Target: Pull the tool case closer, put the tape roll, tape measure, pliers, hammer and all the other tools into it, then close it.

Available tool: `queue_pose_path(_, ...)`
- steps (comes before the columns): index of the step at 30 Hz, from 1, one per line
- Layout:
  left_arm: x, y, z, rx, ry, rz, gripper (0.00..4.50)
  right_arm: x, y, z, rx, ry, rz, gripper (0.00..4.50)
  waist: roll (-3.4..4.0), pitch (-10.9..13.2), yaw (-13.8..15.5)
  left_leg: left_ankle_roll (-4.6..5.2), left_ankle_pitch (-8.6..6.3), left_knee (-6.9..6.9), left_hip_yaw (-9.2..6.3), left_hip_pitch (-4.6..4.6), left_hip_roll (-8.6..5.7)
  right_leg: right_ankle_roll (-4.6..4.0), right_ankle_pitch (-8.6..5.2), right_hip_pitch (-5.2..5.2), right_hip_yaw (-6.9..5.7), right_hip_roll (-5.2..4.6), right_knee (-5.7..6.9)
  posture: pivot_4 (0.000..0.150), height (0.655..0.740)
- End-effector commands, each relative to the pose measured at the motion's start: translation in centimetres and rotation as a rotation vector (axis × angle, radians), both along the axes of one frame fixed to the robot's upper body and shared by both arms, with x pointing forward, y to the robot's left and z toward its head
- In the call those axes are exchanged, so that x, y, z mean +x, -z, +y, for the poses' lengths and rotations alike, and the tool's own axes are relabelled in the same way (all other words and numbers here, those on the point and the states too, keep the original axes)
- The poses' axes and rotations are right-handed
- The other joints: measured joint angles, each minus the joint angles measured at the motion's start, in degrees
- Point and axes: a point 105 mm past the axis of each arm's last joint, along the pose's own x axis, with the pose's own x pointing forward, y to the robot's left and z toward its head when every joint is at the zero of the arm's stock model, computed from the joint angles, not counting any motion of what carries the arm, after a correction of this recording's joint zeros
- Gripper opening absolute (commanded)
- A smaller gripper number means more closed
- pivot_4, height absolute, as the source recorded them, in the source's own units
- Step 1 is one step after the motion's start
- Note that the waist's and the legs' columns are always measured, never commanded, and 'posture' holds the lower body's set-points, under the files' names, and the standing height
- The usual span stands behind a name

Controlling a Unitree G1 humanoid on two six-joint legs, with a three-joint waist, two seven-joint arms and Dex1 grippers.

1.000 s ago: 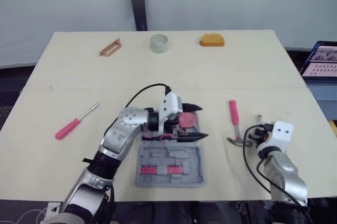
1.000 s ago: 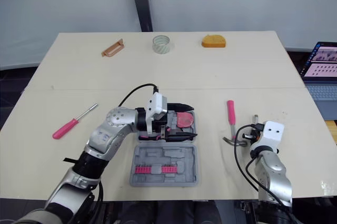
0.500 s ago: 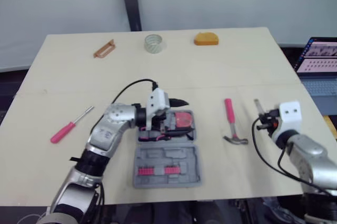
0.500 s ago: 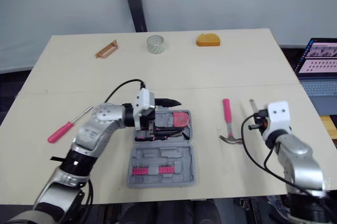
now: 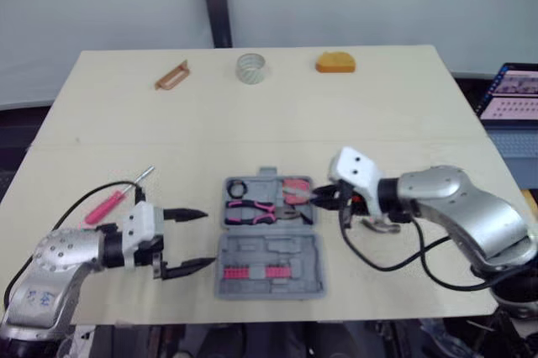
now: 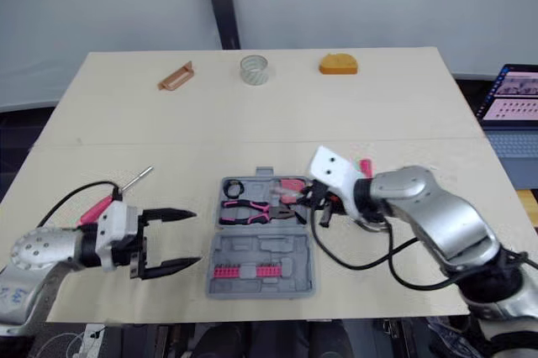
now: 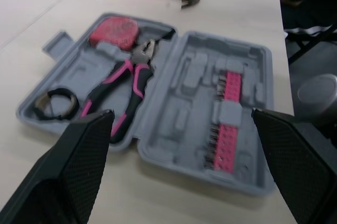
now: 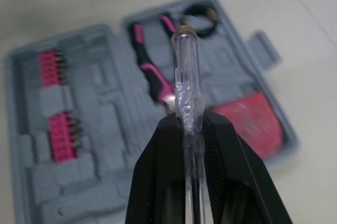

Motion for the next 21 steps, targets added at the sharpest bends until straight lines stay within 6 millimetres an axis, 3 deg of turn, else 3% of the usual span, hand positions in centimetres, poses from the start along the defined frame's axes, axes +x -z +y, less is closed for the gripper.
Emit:
queue_pose_path(1, -1.1, -0.6, 0.8, 0.007, -0.053, -0.055, 4.5, -0.8, 1.0, 1.7, -0.058, -0.091, -0.014, 0.01, -0.03, 0.0, 0.1, 0.0, 0.0, 0.02, -0.01, -0.01, -0.01, 0.0, 0.0, 0.0, 0.0, -0.01, -0.03, 0.15, 0.74)
queue_pose_path(6, -2.6, -0.2, 1.2, -0.022, -0.14, -0.036, 4.5, -0.9, 3.2, 3.2, -0.122, -0.135, 0.008, 0.01, -0.1, 0.0, -0.1, 0.0, 0.0, 0.01, 0.01, 0.0, 0.0, -0.04, 0.03, -0.01, 0.02, 0.01, -0.04, 0.15, 0.74)
queue_pose_path(12, -3.4, -0.4, 1.4, -0.119, -0.26, -0.014, 4.5, -1.2, 3.9, 5.3, -0.137, -0.175, 0.023, 0.01, -0.09, 0.0, -0.3, 0.0, 0.0, -0.02, 0.03, 0.01, 0.02, -0.04, 0.03, -0.03, 0.03, 0.02, -0.04, 0.15, 0.74)
queue_pose_path(21, -4.3, 0.5, 1.2, -0.142, -0.298, -0.013, 4.5, -1.4, 4.6, 7.4, -0.146, -0.213, 0.021, 0.01, -0.11, 0.0, -0.2, 0.0, 0.0, -0.04, 0.05, 0.01, 0.01, -0.05, 0.03, -0.08, 0.04, 0.02, -0.09, 0.15, 0.74)
